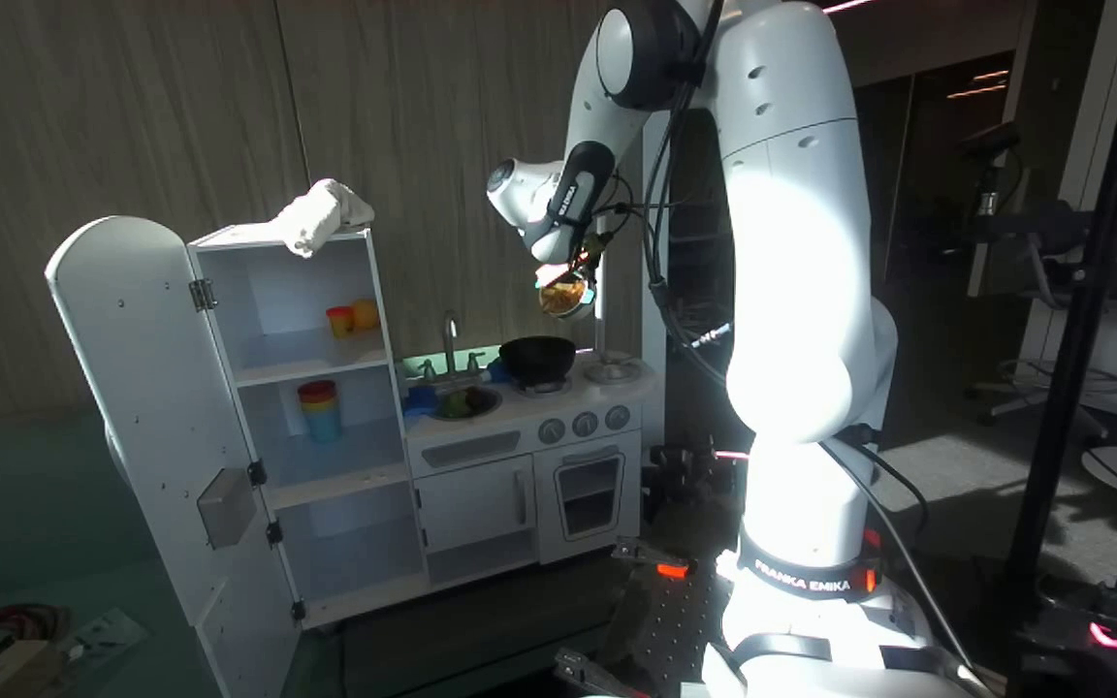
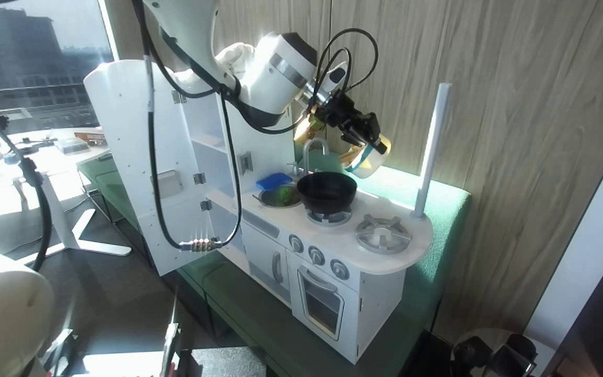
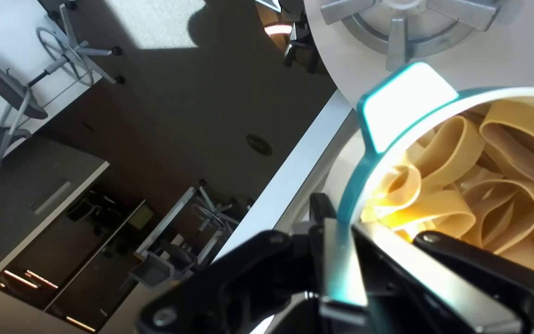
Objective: Pour the contents in the white pot into the bowl.
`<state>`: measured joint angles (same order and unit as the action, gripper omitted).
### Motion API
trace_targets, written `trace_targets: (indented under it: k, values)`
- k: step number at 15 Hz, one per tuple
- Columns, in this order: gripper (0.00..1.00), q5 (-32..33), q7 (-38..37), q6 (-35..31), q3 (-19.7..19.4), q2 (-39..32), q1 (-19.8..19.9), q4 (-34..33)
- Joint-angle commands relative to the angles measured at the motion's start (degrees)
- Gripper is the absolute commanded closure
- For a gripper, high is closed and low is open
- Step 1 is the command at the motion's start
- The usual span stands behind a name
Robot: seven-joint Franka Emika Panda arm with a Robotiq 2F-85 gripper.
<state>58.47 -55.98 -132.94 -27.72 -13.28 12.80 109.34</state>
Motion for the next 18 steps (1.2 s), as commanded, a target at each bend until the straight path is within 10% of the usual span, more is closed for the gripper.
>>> trace_targets:
  k: [1,18]
  values:
    - [0.98,9.81,-6.66,-0.32,2.63,3.28,0.33,4.33]
    - [0.98,57.66,-45.92,9.43,13.1,6.03,-0.11,18.87]
